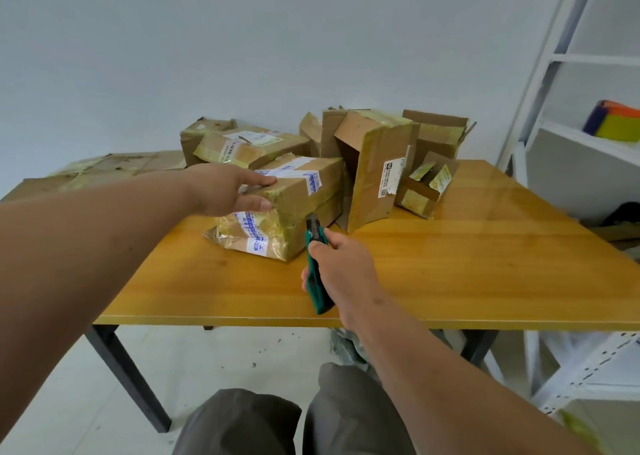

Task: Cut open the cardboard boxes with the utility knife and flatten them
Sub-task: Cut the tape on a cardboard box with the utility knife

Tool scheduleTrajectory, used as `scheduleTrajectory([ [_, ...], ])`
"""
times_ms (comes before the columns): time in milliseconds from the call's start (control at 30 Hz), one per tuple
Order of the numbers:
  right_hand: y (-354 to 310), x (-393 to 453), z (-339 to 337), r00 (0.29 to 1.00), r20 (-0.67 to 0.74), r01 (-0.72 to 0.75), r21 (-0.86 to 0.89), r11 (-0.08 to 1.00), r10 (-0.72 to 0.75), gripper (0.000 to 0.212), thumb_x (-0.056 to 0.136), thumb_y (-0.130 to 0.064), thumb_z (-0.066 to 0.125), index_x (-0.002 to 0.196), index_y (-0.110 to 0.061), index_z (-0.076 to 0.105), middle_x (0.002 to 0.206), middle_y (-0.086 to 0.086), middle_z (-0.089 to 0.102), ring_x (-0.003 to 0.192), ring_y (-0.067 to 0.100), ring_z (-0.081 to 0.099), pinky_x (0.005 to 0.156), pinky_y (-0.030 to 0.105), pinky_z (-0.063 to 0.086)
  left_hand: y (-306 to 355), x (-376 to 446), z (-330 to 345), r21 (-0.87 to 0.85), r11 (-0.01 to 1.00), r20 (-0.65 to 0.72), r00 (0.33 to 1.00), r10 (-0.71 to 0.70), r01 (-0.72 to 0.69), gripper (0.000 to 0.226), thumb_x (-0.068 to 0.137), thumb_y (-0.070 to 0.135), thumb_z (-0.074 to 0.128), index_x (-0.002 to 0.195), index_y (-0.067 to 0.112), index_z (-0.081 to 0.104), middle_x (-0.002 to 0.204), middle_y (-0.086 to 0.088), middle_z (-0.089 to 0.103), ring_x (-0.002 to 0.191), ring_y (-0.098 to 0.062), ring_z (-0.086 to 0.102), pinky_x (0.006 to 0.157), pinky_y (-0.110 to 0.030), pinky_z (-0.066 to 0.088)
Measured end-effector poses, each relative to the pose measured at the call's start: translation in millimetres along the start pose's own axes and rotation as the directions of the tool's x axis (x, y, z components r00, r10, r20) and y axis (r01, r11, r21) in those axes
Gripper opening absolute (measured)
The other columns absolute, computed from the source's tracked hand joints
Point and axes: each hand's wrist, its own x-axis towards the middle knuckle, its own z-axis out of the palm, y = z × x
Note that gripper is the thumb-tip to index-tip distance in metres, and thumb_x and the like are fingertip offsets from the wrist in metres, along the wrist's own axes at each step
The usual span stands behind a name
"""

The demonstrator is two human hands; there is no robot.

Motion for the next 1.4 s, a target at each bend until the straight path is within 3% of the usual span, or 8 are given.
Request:
scheduleTrajectory([
  [300,-5,-9,-6,0.999,0.045,0.002,0.042,0.999,-0.004,0.042,0.102,-0.013,0.05,0.144,-0.019,0.05,0.092,0.01,0.063,0.065,0.014,0.058,0.058,0.027,0.054,13,4,-3,0.083,0.997,-0.09,0.996,0.003,0.004,0.083,0.064,0.083,0.032,0.141,0.053,0.036,0.14,-0.001,0.054,0.119,-0.024,0.054,0.093,-0.04,0.048],
  [533,-32,-1,-34,0.999,0.025,0.02,0.124,0.992,-0.024,0.042,0.099,-0.009,0.053,0.141,-0.014,0.052,0.12,0.013,0.059,0.068,0.017,0.059,0.06,0.027,0.054,44,19,-30,0.277,0.96,-0.224,0.974,0.016,0.048,0.087,0.068,0.087,0.018,0.128,0.037,0.058,0.114,0.003,0.066,0.107,-0.021,0.059,0.075,-0.036,0.05],
  [700,-32,0,-51,0.998,0.05,-0.039,0.219,0.975,0.029,0.04,0.098,-0.009,0.057,0.137,-0.015,0.056,0.112,0.017,0.064,0.074,0.021,0.061,0.058,0.027,0.053,61,20,-36,0.397,0.917,-0.193,0.98,0.051,0.03,0.076,0.079,0.082,0.021,0.121,0.034,0.062,0.089,0.005,0.063,0.093,-0.018,0.059,0.067,-0.033,0.048],
  [1133,-30,1,-72,0.999,0.01,0.051,0.204,0.978,-0.054,0.038,0.099,-0.008,0.055,0.135,-0.019,0.058,0.102,0.017,0.069,0.061,0.018,0.06,0.052,0.028,0.052,84,21,-44,0.439,0.896,-0.177,0.984,0.015,0.066,0.08,0.082,0.079,0.023,0.085,0.012,0.067,0.066,-0.001,0.066,0.065,-0.014,0.062,0.06,-0.03,0.046],
  [1200,-29,2,-75,0.998,0.001,0.06,0.159,0.985,-0.061,0.039,0.099,-0.007,0.055,0.136,-0.019,0.058,0.098,0.017,0.069,0.059,0.018,0.06,0.05,0.028,0.052,79,17,-40,0.44,0.897,-0.164,0.986,0.043,0.034,0.082,0.08,0.081,0.024,0.098,0.015,0.069,0.073,0.002,0.068,0.07,-0.012,0.061,0.061,-0.028,0.043],
  [1267,-25,3,-76,0.998,-0.007,0.057,0.128,0.99,-0.057,0.039,0.099,-0.007,0.054,0.136,-0.018,0.058,0.096,0.017,0.07,0.059,0.018,0.06,0.05,0.028,0.052,67,11,-35,0.298,0.955,-0.097,0.995,0.04,-0.009,0.08,0.078,0.081,0.036,0.124,0.022,0.063,0.108,0.001,0.069,0.097,-0.016,0.061,0.08,-0.031,0.046],
  [1333,-21,4,-78,0.999,-0.012,0.042,0.127,0.991,-0.04,0.04,0.099,-0.007,0.054,0.137,-0.018,0.058,0.098,0.018,0.069,0.059,0.018,0.06,0.05,0.028,0.052,57,3,-29,0.053,0.998,0.025,1.0,0.018,-0.019,0.082,0.076,0.075,0.049,0.143,0.027,0.046,0.146,0.0,0.048,0.131,-0.022,0.045,0.106,-0.039,0.035],
  [1400,-17,4,-77,1.0,-0.001,0.03,0.117,0.993,-0.03,0.042,0.099,-0.008,0.055,0.139,-0.019,0.057,0.099,0.018,0.068,0.059,0.017,0.06,0.05,0.028,0.052,52,-2,-19,-0.134,0.991,0.093,0.996,0.012,0.001,0.082,0.079,0.07,0.049,0.151,0.037,0.027,0.156,0.001,0.032,0.14,-0.024,0.035,0.115,-0.043,0.027],
])
